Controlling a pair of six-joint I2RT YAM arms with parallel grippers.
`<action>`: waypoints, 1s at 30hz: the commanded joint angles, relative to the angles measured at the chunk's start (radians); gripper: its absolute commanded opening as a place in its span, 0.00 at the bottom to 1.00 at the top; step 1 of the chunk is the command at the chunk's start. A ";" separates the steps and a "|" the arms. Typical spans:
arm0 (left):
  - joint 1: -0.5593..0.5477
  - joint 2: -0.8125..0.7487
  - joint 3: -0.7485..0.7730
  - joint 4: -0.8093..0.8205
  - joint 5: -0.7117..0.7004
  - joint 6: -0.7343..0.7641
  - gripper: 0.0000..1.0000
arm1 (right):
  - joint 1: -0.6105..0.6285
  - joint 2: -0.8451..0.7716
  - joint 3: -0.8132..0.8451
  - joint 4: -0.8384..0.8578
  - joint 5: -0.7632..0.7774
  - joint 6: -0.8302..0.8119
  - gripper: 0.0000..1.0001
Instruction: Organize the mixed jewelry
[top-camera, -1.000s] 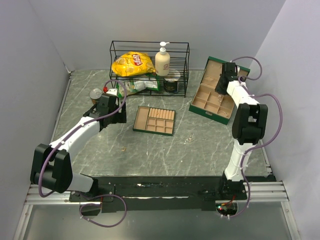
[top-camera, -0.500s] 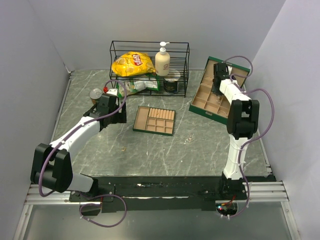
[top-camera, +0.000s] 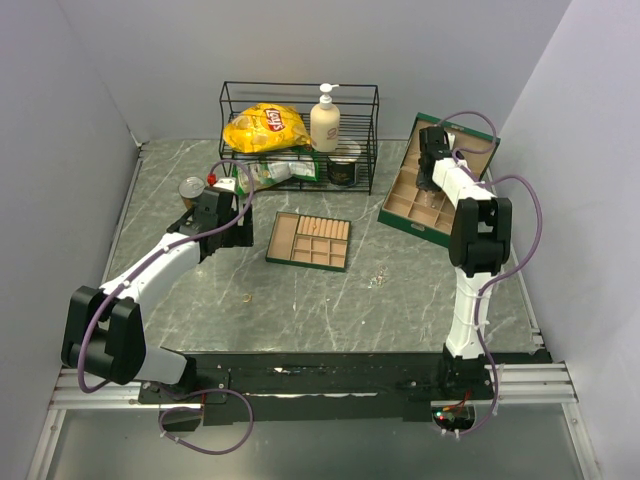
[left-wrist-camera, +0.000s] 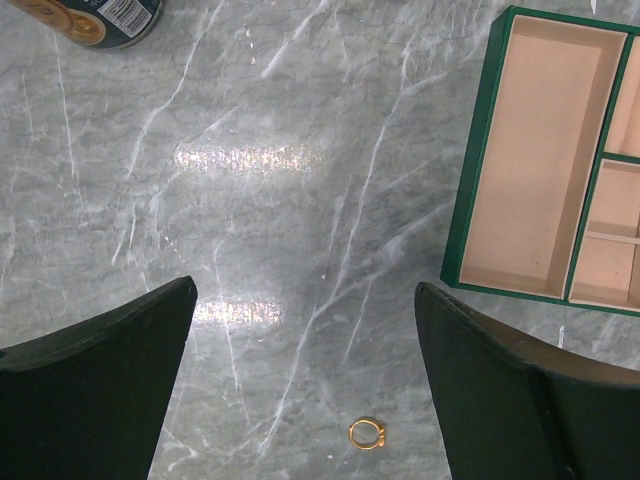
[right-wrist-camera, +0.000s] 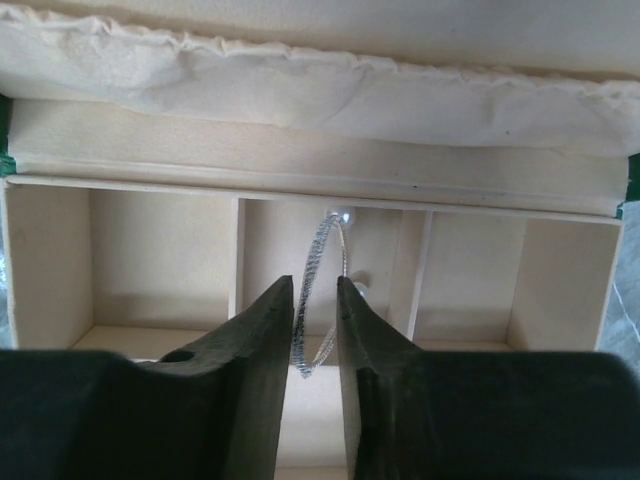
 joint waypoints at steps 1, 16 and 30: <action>0.002 0.005 0.039 0.012 0.019 0.009 0.96 | 0.001 -0.009 0.049 0.000 -0.012 -0.002 0.31; 0.002 0.004 0.044 0.009 0.023 0.009 0.96 | -0.001 -0.008 0.062 -0.024 -0.060 0.012 0.30; 0.002 -0.036 0.036 0.016 0.022 0.008 0.96 | -0.027 -0.096 0.012 0.000 -0.202 0.052 0.45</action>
